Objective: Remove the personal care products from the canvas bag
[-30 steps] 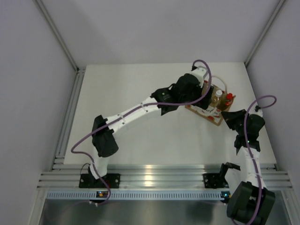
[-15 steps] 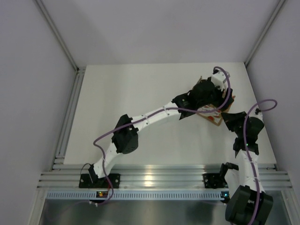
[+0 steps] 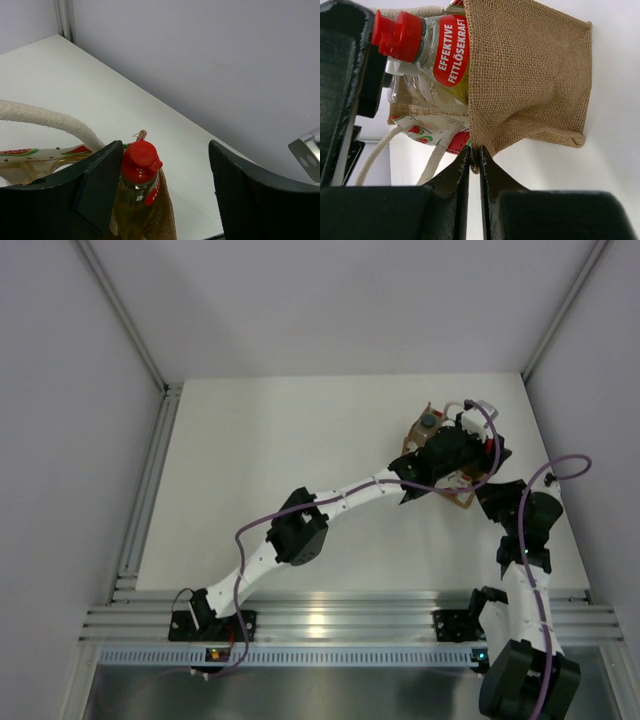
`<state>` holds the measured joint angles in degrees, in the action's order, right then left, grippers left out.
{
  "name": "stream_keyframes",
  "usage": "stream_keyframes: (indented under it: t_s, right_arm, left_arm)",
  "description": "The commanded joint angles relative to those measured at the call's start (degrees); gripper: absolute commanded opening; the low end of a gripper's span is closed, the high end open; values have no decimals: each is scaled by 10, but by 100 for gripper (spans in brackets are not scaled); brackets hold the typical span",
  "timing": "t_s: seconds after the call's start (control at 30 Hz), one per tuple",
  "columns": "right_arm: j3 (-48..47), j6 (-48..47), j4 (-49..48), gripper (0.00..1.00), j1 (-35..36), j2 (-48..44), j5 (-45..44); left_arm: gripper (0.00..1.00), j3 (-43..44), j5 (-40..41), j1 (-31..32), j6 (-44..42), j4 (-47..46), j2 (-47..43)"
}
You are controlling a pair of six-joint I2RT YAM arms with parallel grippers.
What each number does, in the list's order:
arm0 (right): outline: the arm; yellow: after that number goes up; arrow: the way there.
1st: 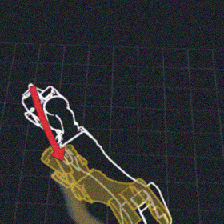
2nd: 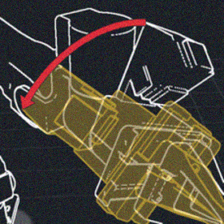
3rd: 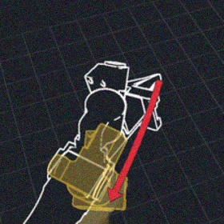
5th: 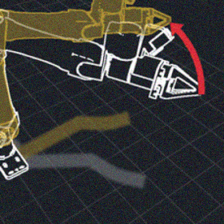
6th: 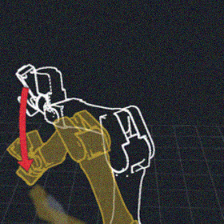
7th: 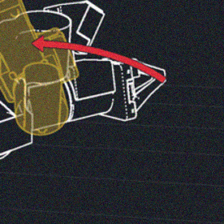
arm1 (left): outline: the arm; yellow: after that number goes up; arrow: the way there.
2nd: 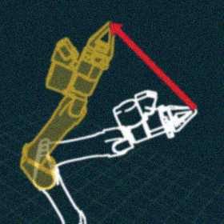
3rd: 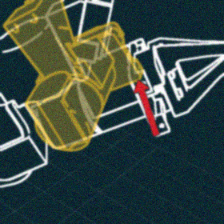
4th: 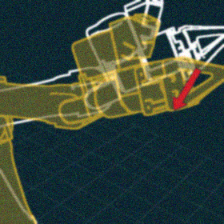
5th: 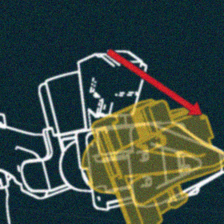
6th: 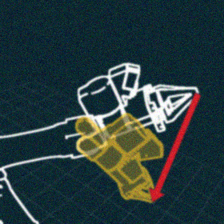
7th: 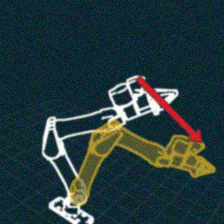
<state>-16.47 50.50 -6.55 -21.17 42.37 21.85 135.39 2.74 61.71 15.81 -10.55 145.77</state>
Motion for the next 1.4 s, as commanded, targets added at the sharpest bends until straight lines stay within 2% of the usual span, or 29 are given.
stream_keyframes:
  t_s: [0.0,0.07,0.4,0.5,0.57,0.6,0.7,0.77,0.8,0.83,0.93,1.37]
  right_arm:
    - [24,-36,58,0,-9,6,-7]
    - [21,-42,58,0,-9,7,-7]
    - [14,-48,58,0,-9,18,0]
    - [10,-50,57,0,-9,26,3]
    - [8,-50,57,0,-9,29,5]
    - [8,-51,58,0,-9,27,7]
    - [9,-51,58,0,-9,23,7]
    - [9,-51,58,0,-9,22,7]
    - [8,-52,58,0,-9,22,7]
    - [8,-52,58,0,-9,23,7]
    - [6,-51,56,0,-9,25,5]
    - [11,-19,47,0,-9,25,-22]
  left_arm:
    - [74,45,17,2,-32,-63,21]
    - [73,72,10,2,-37,-55,41]
    - [73,73,32,1,-65,-51,66]
    - [71,73,32,1,-62,-55,72]
    - [67,73,31,1,-61,-58,77]
    - [57,73,32,1,-60,-60,78]
    - [48,74,34,1,-61,-68,83]
    - [29,83,38,1,-61,-66,89]
    - [24,87,40,1,-60,-63,90]
    - [13,90,42,1,-60,-62,89]
    - [0,90,43,1,-61,-59,85]
    - [0,87,18,35,-70,-41,-19]
